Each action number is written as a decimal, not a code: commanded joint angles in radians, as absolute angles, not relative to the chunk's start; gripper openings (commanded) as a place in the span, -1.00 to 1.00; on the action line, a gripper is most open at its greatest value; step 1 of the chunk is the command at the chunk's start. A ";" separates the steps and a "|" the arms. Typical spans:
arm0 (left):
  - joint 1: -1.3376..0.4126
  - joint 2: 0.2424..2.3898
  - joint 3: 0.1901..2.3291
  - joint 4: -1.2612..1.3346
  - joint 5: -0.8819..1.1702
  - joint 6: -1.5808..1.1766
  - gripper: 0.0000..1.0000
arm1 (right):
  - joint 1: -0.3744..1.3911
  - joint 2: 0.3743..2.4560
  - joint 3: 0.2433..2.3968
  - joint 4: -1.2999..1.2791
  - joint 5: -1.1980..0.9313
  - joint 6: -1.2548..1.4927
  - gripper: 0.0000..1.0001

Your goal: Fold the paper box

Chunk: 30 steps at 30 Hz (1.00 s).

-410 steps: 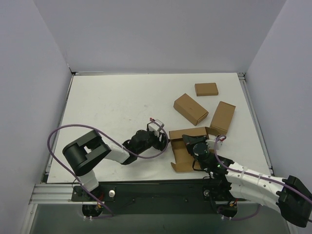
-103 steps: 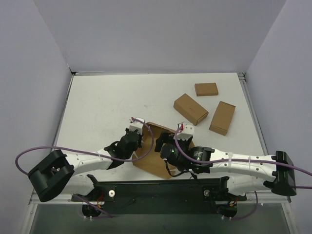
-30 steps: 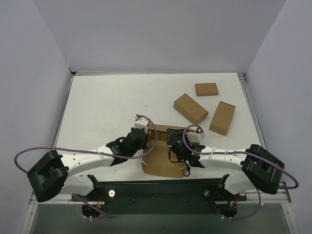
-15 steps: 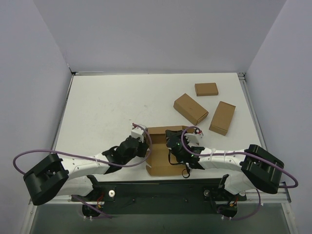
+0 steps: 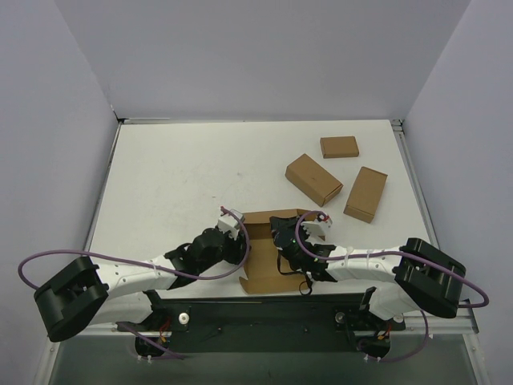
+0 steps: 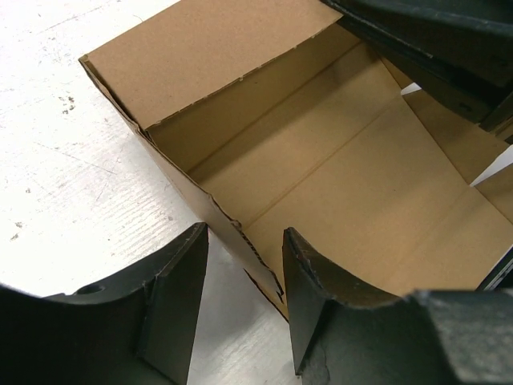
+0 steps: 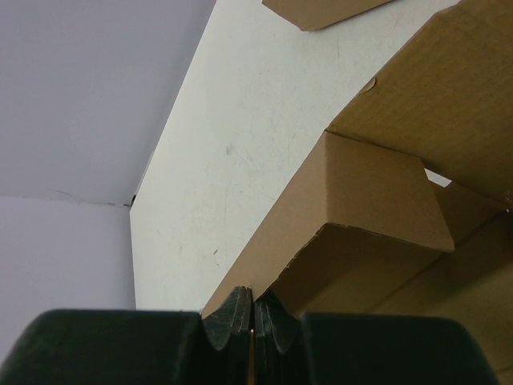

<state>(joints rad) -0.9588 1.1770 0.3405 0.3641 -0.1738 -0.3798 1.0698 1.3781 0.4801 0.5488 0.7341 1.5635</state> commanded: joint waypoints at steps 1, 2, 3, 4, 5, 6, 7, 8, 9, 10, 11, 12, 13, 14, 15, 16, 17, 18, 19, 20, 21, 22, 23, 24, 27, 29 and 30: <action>-0.965 1.154 0.350 0.436 -0.133 -0.364 0.04 | 1.088 1.359 0.466 0.499 0.753 1.514 -1.00; -0.965 1.152 0.353 0.433 -0.150 -0.362 0.04 | 1.088 1.362 0.468 0.500 0.753 1.508 -1.00; -0.965 1.151 0.356 0.428 -0.159 -0.362 0.04 | 1.088 1.362 0.468 0.499 0.752 1.506 -1.00; -0.965 1.147 0.359 0.416 -0.169 -0.364 0.04 | 1.088 1.362 0.471 0.499 0.750 1.503 -1.00; -0.965 1.144 0.362 0.410 -0.179 -0.362 0.04 | 1.089 1.362 0.469 0.499 0.750 1.502 -1.00; -0.965 1.143 0.367 0.405 -0.196 -0.357 0.04 | 1.089 1.362 0.471 0.500 0.749 1.500 -1.00; -0.963 1.140 0.368 0.400 -0.198 -0.356 0.04 | 1.089 1.362 0.469 0.500 0.752 1.499 -1.00; -0.962 1.140 0.370 0.399 -0.199 -0.354 0.03 | 1.088 1.359 0.468 0.500 0.752 1.496 -1.00; -0.960 1.141 0.370 0.400 -0.198 -0.353 0.04 | 1.089 1.361 0.469 0.500 0.753 1.494 -1.00; -0.959 1.143 0.374 0.403 -0.196 -0.354 0.04 | 1.089 1.362 0.469 0.500 0.753 1.493 -1.00; -0.954 1.143 0.376 0.406 -0.193 -0.354 0.02 | 1.089 1.362 0.469 0.500 0.753 1.493 -1.00; -0.951 1.144 0.377 0.408 -0.192 -0.353 0.02 | 1.088 1.361 0.469 0.500 0.753 1.493 -1.00; -0.950 1.146 0.380 0.413 -0.184 -0.351 0.01 | 1.088 1.362 0.469 0.502 0.753 1.493 -1.00; -0.946 1.147 0.380 0.420 -0.172 -0.348 0.01 | 1.088 1.364 0.469 0.502 0.753 1.491 -1.00; -0.948 1.152 0.377 0.429 -0.154 -0.336 0.01 | 1.088 1.361 0.471 0.502 0.753 1.486 -1.00; -0.948 1.158 0.368 0.449 -0.112 -0.331 0.01 | 1.088 1.361 0.471 0.500 0.755 1.483 -1.00; -0.946 1.163 0.361 0.459 -0.092 -0.328 0.00 | 1.088 1.359 0.472 0.500 0.755 1.479 -1.00; -0.946 1.166 0.354 0.460 -0.086 -0.328 0.00 | 1.088 1.358 0.472 0.500 0.756 1.470 -1.00; -0.948 1.170 0.347 0.465 -0.063 -0.330 0.00 | 1.088 1.353 0.472 0.496 0.758 1.460 -1.00; -0.948 1.170 0.333 0.463 -0.061 -0.330 -0.01 | 1.088 1.350 0.472 0.499 0.756 1.448 -1.00; -0.948 1.166 0.327 0.460 -0.060 -0.330 -0.01 | 1.088 1.350 0.472 0.502 0.755 1.437 -1.00; -0.946 1.157 0.322 0.454 -0.054 -0.325 -0.01 | 1.088 1.350 0.472 0.506 0.750 1.427 -1.00; -0.946 1.151 0.313 0.450 -0.039 -0.321 -0.01 | 1.088 1.351 0.468 0.520 0.739 1.419 -1.00; -0.946 1.144 0.310 0.445 -0.032 -0.315 -0.02 | 1.088 1.354 0.447 0.546 0.732 1.399 -1.00; -0.945 1.128 0.295 0.422 -0.018 -0.327 -0.01 | 1.089 1.356 0.402 0.675 0.704 1.329 -1.00; -0.945 1.111 0.282 0.425 0.000 -0.333 -0.01 | 1.094 1.356 0.382 0.732 0.695 1.299 -1.00; -0.943 1.100 0.272 0.429 0.032 -0.337 -0.01 | 1.094 1.356 0.374 0.745 0.689 1.293 -1.00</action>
<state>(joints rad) -0.9463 1.1416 0.2947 0.3790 -0.0727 -0.3302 1.0763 1.3632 0.4229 0.6773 0.7151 1.4055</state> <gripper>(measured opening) 0.494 0.037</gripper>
